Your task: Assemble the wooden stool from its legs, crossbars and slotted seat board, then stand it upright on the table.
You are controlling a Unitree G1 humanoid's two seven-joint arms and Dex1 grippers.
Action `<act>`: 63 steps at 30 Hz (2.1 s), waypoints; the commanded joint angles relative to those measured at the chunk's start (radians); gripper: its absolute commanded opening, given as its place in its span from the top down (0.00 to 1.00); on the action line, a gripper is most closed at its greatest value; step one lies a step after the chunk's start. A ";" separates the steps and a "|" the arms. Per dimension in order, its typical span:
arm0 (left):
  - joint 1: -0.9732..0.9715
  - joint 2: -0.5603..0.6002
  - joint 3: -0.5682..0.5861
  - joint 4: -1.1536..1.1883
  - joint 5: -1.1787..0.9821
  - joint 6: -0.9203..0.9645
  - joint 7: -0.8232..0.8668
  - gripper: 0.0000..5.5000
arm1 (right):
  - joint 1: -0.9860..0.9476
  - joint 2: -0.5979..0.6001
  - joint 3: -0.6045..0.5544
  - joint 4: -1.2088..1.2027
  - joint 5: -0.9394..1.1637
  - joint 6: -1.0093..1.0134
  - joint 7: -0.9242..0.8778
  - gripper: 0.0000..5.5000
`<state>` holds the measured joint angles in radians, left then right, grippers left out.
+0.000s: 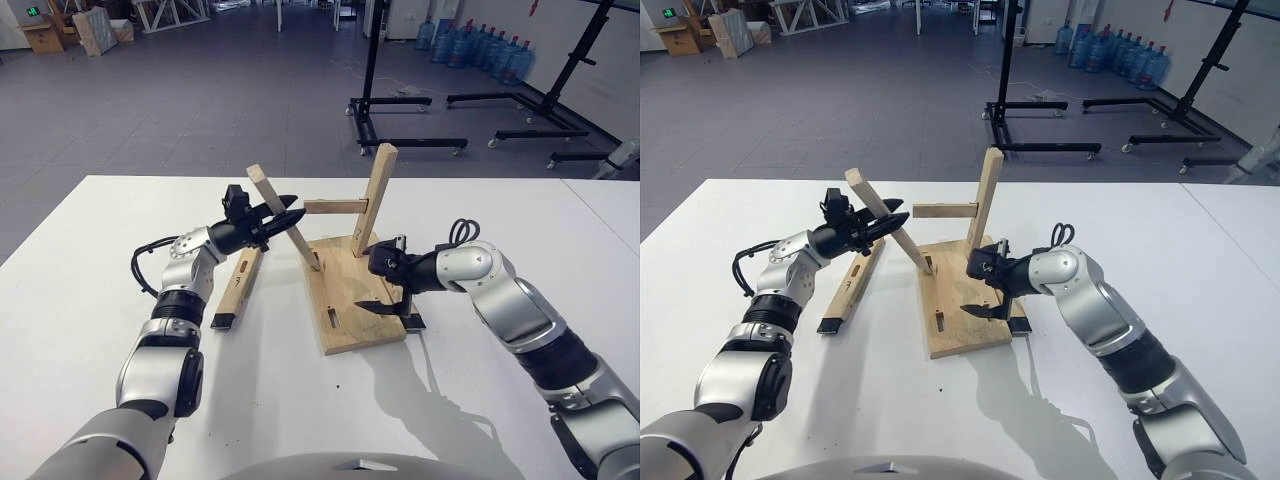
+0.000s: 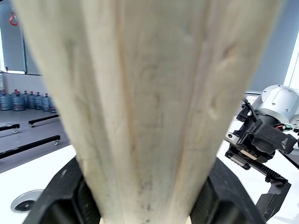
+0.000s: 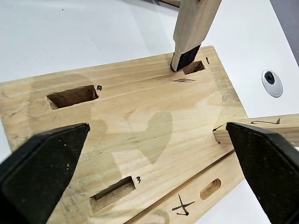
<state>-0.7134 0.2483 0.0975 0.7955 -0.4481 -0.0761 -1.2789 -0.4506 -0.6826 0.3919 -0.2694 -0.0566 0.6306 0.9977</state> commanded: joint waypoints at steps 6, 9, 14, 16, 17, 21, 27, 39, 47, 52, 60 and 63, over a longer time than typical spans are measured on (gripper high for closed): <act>-0.041 0.028 0.014 0.152 0.059 -0.088 -0.033 0.63 | 0.005 0.018 0.017 -0.011 0.006 0.005 -0.010 0.02; -0.044 0.020 0.011 0.169 0.078 -0.127 -0.030 0.63 | 0.005 0.019 0.019 -0.010 0.006 0.005 -0.010 0.02; -0.029 0.012 -0.011 0.136 0.106 -0.172 -0.039 0.63 | 0.008 0.021 0.023 -0.018 0.009 0.010 -0.009 0.02; -0.035 0.015 0.001 0.112 0.082 -0.143 -0.045 0.63 | 0.009 0.021 0.024 -0.021 0.010 0.013 -0.010 0.02; -0.038 0.018 0.005 0.098 0.072 -0.127 -0.048 0.63 | 0.007 0.022 0.026 -0.020 0.010 0.013 -0.010 0.02; -0.049 0.042 0.010 0.056 0.059 -0.062 -0.068 0.63 | 0.005 0.024 0.031 -0.020 0.014 0.013 -0.012 0.02; -0.045 0.065 -0.013 0.064 0.094 -0.044 -0.092 0.63 | 0.007 0.030 0.039 -0.021 0.015 0.016 -0.017 0.02; -0.110 0.064 -0.004 0.161 0.121 -0.108 -0.077 0.63 | 0.022 0.036 0.057 -0.042 0.018 0.029 -0.027 0.02; -0.110 0.059 -0.006 0.226 0.145 -0.160 -0.069 0.63 | 0.017 0.044 0.072 -0.041 0.020 0.032 -0.031 0.02; -0.111 0.048 -0.004 0.255 0.143 -0.161 -0.073 0.63 | 0.016 0.046 0.077 -0.041 0.021 0.032 -0.030 0.02; -0.111 0.044 -0.007 0.245 0.139 -0.136 -0.104 0.63 | 0.015 0.048 0.080 -0.041 0.022 0.033 -0.030 0.02; -0.110 0.045 -0.009 0.236 0.139 -0.129 -0.114 0.63 | 0.015 0.047 0.081 -0.041 0.021 0.032 -0.030 0.02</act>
<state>-0.8243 0.2905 0.1022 1.0335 -0.3331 -0.2252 -1.3742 -0.4310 -0.6356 0.4701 -0.2992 -0.0389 0.6536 0.9681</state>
